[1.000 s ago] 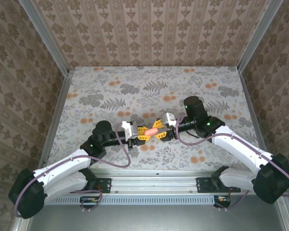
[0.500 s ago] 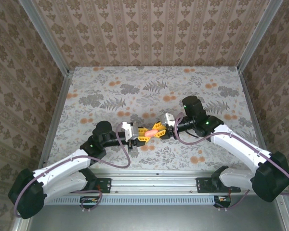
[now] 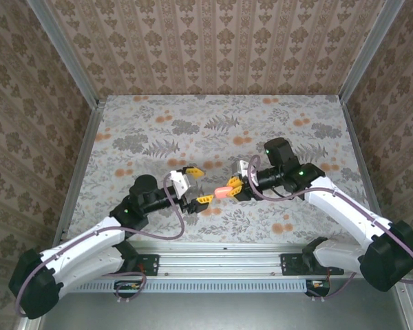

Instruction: Insert the wireless bluetooth earbuds into the charging case

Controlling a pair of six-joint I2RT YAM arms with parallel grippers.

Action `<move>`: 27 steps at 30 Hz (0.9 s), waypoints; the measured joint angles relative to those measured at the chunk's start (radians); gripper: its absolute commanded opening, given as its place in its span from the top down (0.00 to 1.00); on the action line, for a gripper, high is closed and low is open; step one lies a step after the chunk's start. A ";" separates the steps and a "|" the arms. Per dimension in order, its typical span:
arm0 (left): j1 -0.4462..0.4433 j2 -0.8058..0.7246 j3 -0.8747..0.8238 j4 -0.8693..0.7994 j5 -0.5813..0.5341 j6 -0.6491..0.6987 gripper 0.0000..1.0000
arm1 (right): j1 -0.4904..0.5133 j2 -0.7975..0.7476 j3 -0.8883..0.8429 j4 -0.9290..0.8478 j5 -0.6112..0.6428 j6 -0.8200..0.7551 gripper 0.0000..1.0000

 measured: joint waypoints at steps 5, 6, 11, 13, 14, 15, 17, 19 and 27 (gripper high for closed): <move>0.007 -0.033 0.000 -0.042 -0.195 -0.059 0.10 | -0.006 0.065 0.050 -0.059 0.071 0.122 0.74; 0.014 -0.038 0.000 -0.052 -0.234 -0.076 0.10 | -0.006 0.086 0.063 -0.071 0.080 0.146 0.74; 0.110 -0.044 0.000 -0.132 -0.381 -0.176 0.08 | -0.008 0.218 0.139 -0.111 0.116 0.268 0.77; 0.166 -0.044 0.000 -0.166 -0.410 -0.221 0.08 | -0.008 0.281 0.171 -0.118 0.130 0.317 0.78; 0.193 -0.043 0.000 -0.182 -0.421 -0.243 0.08 | -0.008 0.315 0.190 -0.121 0.137 0.343 0.78; 0.222 -0.043 0.000 -0.198 -0.431 -0.266 0.08 | -0.008 0.348 0.209 -0.124 0.143 0.369 0.78; 0.271 -0.041 0.003 -0.237 -0.444 -0.307 0.08 | -0.008 0.414 0.252 -0.126 0.153 0.422 0.77; 0.307 -0.029 0.014 -0.282 -0.455 -0.339 0.08 | -0.008 0.477 0.297 -0.125 0.157 0.473 0.77; 0.443 0.083 0.084 -0.397 -0.466 -0.435 0.07 | -0.008 0.724 0.510 -0.159 0.160 0.602 0.77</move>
